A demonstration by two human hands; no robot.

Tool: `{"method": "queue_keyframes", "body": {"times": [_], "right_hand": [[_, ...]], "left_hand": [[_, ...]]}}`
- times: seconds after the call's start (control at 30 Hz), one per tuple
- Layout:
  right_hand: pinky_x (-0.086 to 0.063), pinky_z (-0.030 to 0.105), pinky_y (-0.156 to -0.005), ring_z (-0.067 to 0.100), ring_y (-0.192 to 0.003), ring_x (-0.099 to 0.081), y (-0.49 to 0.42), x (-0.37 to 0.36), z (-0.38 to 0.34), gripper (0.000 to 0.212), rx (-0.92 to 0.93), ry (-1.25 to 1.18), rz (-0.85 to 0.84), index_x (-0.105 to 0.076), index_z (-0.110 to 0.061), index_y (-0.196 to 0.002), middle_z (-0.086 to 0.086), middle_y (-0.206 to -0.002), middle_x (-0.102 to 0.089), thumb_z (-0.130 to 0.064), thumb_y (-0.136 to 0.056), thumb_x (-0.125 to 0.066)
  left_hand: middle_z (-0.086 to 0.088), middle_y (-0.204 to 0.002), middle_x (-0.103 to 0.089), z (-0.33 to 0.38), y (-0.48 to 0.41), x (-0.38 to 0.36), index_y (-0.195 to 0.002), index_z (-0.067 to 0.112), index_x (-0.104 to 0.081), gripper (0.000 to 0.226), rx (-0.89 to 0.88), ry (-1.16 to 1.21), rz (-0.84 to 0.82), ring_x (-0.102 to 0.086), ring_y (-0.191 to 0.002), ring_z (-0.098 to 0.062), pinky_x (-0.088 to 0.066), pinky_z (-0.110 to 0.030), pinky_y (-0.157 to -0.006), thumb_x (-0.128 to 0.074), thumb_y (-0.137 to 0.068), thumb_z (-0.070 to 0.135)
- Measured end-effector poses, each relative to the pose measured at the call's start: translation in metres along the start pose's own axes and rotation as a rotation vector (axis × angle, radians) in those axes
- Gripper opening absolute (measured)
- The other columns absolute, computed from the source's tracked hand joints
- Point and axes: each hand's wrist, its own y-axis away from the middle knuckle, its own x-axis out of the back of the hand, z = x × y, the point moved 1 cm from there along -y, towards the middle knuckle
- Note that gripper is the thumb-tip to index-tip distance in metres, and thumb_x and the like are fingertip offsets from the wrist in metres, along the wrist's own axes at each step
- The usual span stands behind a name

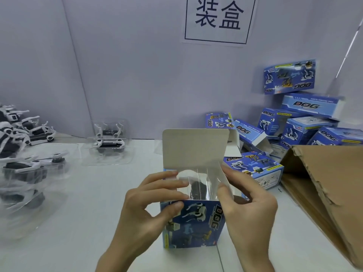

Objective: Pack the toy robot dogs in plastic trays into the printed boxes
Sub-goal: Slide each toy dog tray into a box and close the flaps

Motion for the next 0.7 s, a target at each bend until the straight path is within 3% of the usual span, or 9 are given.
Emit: {"method": "queue_keyframes", "body": {"times": [0.1,0.2,0.3,0.37,0.47,0.53,0.57,0.63,0.7], "right_hand": [[-0.060,0.023,-0.062,0.003,-0.099,-0.066,0.000,0.002,-0.009,0.010,-0.023,0.023,-0.068,-0.071,-0.041,-0.093,-0.022,-0.100,-0.070,-0.044,-0.084,-0.067],[-0.047,0.010,-0.076,0.001,-0.106,-0.060,-0.002,0.003,-0.009,0.033,-0.035,0.063,-0.177,-0.071,-0.038,-0.084,-0.024,-0.104,-0.064,-0.065,-0.084,-0.052],[-0.043,0.011,-0.078,0.004,-0.103,-0.059,-0.007,0.004,-0.005,0.030,-0.082,0.038,-0.240,-0.071,-0.026,-0.079,-0.018,-0.100,-0.063,-0.052,-0.087,-0.059],[-0.048,0.013,-0.076,0.003,-0.101,-0.061,-0.012,0.006,-0.001,0.007,-0.166,-0.070,-0.293,-0.070,-0.028,-0.090,-0.014,-0.105,-0.065,-0.021,-0.089,-0.072],[-0.052,0.021,-0.089,-0.001,-0.115,-0.060,-0.015,0.007,0.007,0.063,-0.279,-0.263,-0.350,-0.052,-0.039,-0.124,-0.014,-0.131,-0.060,0.006,-0.084,-0.070],[-0.047,0.038,-0.103,0.009,-0.123,-0.059,-0.016,0.003,0.008,0.075,-0.280,-0.377,-0.393,-0.048,-0.040,-0.133,-0.011,-0.134,-0.062,0.011,-0.081,-0.067],[-0.047,0.042,-0.102,0.015,-0.122,-0.061,-0.016,0.000,0.008,0.071,-0.263,-0.439,-0.410,-0.055,-0.038,-0.130,-0.007,-0.129,-0.067,0.008,-0.077,-0.065],[-0.053,0.040,-0.089,0.021,-0.109,-0.067,-0.016,-0.002,0.010,0.048,-0.237,-0.534,-0.407,-0.072,-0.033,-0.101,0.000,-0.112,-0.073,0.003,-0.072,-0.060],[-0.057,0.035,-0.077,0.025,-0.102,-0.068,-0.013,-0.003,0.014,0.030,-0.219,-0.570,-0.415,-0.072,-0.027,-0.078,0.006,-0.102,-0.074,-0.002,-0.077,-0.055]], "left_hand": [[0.018,-0.107,-0.075,0.001,-0.001,0.006,-0.095,0.031,-0.080,0.014,0.056,0.074,-0.039,-0.063,-0.120,-0.010,-0.050,-0.022,-0.095,-0.075,-0.083,0.028],[0.018,-0.104,-0.076,0.002,-0.001,0.012,-0.096,0.030,-0.079,0.014,0.078,0.075,-0.075,-0.064,-0.118,-0.010,-0.050,-0.020,-0.094,-0.070,-0.086,0.032],[0.019,-0.103,-0.075,0.004,0.000,0.012,-0.091,0.028,-0.080,0.014,0.058,0.007,-0.103,-0.063,-0.118,-0.008,-0.050,-0.022,-0.094,-0.071,-0.085,0.018],[0.019,-0.102,-0.075,0.006,0.002,0.011,-0.092,0.027,-0.078,0.017,0.042,-0.021,-0.103,-0.063,-0.118,-0.008,-0.050,-0.023,-0.095,-0.068,-0.085,0.015],[0.020,-0.102,-0.074,0.010,0.006,0.009,-0.093,0.032,-0.075,0.020,0.014,-0.066,-0.102,-0.062,-0.119,-0.007,-0.048,-0.025,-0.096,-0.066,-0.086,0.016],[0.020,-0.103,-0.074,0.010,0.008,0.008,-0.095,0.035,-0.073,0.021,0.017,-0.087,-0.099,-0.060,-0.121,-0.007,-0.048,-0.028,-0.097,-0.066,-0.087,0.017],[0.020,-0.103,-0.074,0.011,0.008,0.008,-0.095,0.036,-0.073,0.019,0.014,-0.088,-0.093,-0.060,-0.122,-0.007,-0.049,-0.031,-0.097,-0.066,-0.088,0.019],[0.020,-0.104,-0.073,0.012,0.010,0.005,-0.094,0.035,-0.074,0.014,-0.008,-0.083,-0.061,-0.061,-0.120,-0.009,-0.048,-0.033,-0.096,-0.063,-0.091,0.027],[0.022,-0.109,-0.070,0.011,0.014,0.000,-0.094,0.036,-0.075,0.020,-0.024,-0.086,-0.006,-0.061,-0.116,-0.008,-0.047,-0.030,-0.092,-0.056,-0.092,0.030]]}}
